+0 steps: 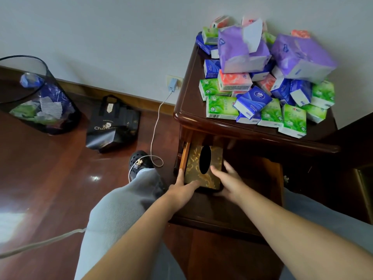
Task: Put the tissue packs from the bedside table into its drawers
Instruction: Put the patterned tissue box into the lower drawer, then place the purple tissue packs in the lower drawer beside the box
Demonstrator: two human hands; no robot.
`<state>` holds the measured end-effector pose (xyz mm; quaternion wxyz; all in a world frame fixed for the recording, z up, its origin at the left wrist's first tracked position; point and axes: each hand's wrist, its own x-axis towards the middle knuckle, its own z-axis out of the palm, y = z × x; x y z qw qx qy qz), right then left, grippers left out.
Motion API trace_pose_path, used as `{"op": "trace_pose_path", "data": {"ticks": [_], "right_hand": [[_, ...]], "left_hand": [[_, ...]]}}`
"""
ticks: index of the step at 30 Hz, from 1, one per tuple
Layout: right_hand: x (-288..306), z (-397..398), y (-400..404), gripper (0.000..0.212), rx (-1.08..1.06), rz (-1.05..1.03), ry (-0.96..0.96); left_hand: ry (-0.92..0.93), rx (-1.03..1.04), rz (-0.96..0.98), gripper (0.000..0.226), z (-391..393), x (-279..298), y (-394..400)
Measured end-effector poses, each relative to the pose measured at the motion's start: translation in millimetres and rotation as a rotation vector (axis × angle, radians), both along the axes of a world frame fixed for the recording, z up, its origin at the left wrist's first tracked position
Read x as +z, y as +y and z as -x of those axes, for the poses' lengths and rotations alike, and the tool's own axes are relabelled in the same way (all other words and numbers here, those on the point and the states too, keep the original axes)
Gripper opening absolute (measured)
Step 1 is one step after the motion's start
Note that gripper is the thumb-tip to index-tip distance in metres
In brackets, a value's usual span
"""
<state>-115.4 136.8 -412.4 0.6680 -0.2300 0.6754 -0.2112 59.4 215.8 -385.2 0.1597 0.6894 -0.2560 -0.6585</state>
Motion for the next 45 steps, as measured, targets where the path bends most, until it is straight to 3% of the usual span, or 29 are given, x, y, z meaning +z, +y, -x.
{"op": "trace_pose_path", "data": {"ticks": [5, 9, 12, 17, 24, 28, 32, 36, 41, 43, 45], "right_hand": [[-7, 7, 18, 0.068, -0.165, 0.067, -0.099], [-4, 4, 24, 0.072, -0.082, -0.027, -0.055], [-1, -1, 17, 0.061, -0.051, 0.020, -0.033], [-2, -12, 7, 0.087, -0.025, 0.095, 0.084], [11, -10, 9, 0.079, 0.026, 0.112, 0.144], [48, -2, 10, 0.067, 0.201, 0.100, 0.247], [115, 14, 3, 0.040, 0.471, 0.101, 0.314], [190, 35, -17, 0.030, 0.618, 0.287, 0.264], [262, 62, -68, 0.030, 0.228, 0.709, 0.367], [277, 75, -96, 0.025, 0.067, 0.817, 0.525], [283, 89, -123, 0.036, -0.008, 0.810, 0.754]], "left_hand": [[0.006, 0.031, 0.036, 0.104, 0, 2, 4], [0.003, 0.054, 0.057, 0.102, 1, 3, 5], [-0.025, 0.040, 0.062, 0.103, 2, 4, 6], [-0.020, 0.039, 0.054, 0.105, 3, 4, 6], [-0.059, 0.041, 0.079, 0.099, 5, 9, 8], [-0.269, 0.002, 0.280, 0.069, 13, 29, 6], [-0.460, 0.099, 0.636, 0.005, 20, 79, -15], [-0.533, 0.167, 0.826, 0.021, 35, 147, -52], [-0.413, 0.278, 0.862, 0.015, 49, 210, -114], [-0.350, 0.327, 0.796, 0.025, 51, 221, -139], [-0.323, 0.358, 0.716, 0.041, 53, 225, -159]]}}
